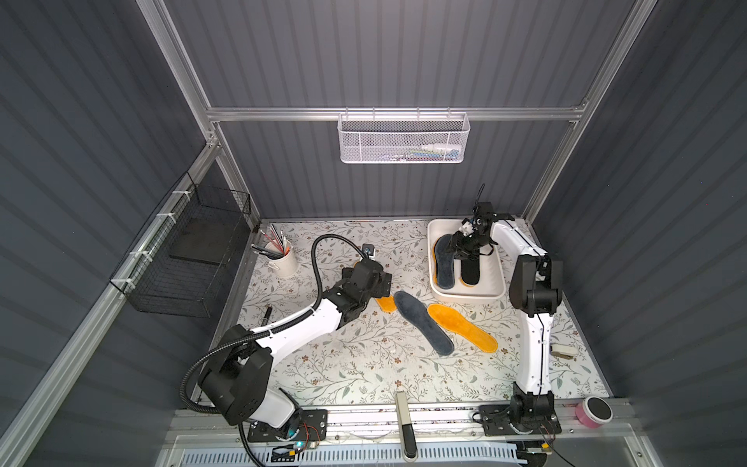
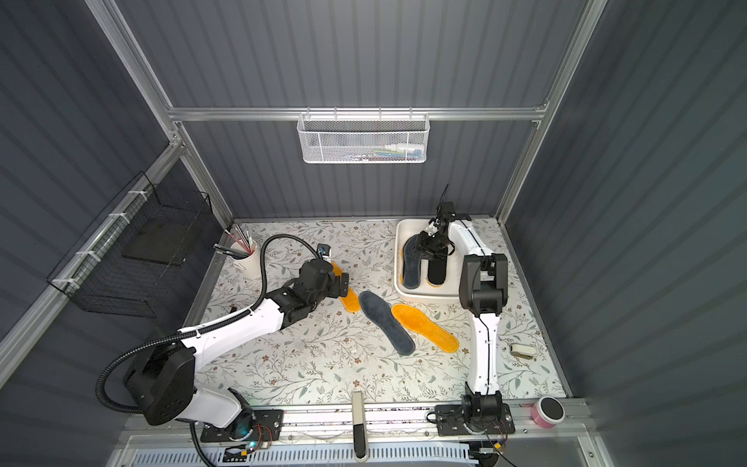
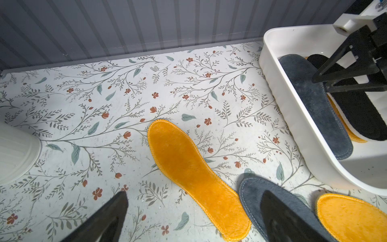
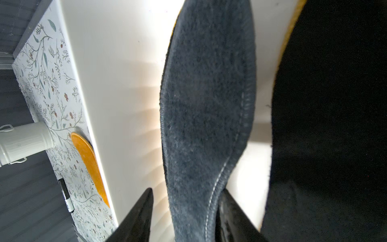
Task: Put the insoles into the storage box
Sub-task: Place the insole in the storage box, then move the insole to the center of the board.
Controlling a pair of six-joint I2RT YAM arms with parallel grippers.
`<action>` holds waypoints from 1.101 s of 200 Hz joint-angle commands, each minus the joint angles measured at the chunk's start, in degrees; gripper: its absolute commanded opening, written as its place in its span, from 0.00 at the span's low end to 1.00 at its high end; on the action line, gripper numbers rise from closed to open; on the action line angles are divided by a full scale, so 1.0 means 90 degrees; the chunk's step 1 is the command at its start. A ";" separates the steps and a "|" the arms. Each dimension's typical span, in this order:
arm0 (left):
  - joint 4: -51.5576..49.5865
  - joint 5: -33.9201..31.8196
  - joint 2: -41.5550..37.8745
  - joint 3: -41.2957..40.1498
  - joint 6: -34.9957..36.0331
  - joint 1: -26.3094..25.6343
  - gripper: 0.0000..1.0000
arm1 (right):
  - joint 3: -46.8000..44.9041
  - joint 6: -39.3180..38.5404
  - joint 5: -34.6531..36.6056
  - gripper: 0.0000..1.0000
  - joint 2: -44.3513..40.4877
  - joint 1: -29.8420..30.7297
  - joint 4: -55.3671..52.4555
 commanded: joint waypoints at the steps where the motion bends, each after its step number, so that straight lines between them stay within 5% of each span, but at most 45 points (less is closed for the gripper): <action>1: -0.0058 -0.0071 -0.0164 -0.0039 0.0062 0.0038 1.00 | 0.0140 -0.0075 0.0103 0.52 0.0048 0.0008 -0.0261; 118: -0.0110 -0.0048 -0.0205 -0.0040 -0.0025 0.0047 1.00 | -0.0155 -0.0370 0.0015 0.54 -0.1143 0.0020 -0.0468; 181: -0.0137 0.0401 -0.0084 0.0000 -0.0424 0.0273 1.00 | -0.1887 -0.0961 -0.0476 0.55 -0.3006 0.0408 -0.0011; 220: -0.0299 0.1394 0.0205 0.0161 -0.0826 0.0692 1.00 | -0.3191 -0.1147 -0.0355 0.55 -0.3979 0.1099 0.0279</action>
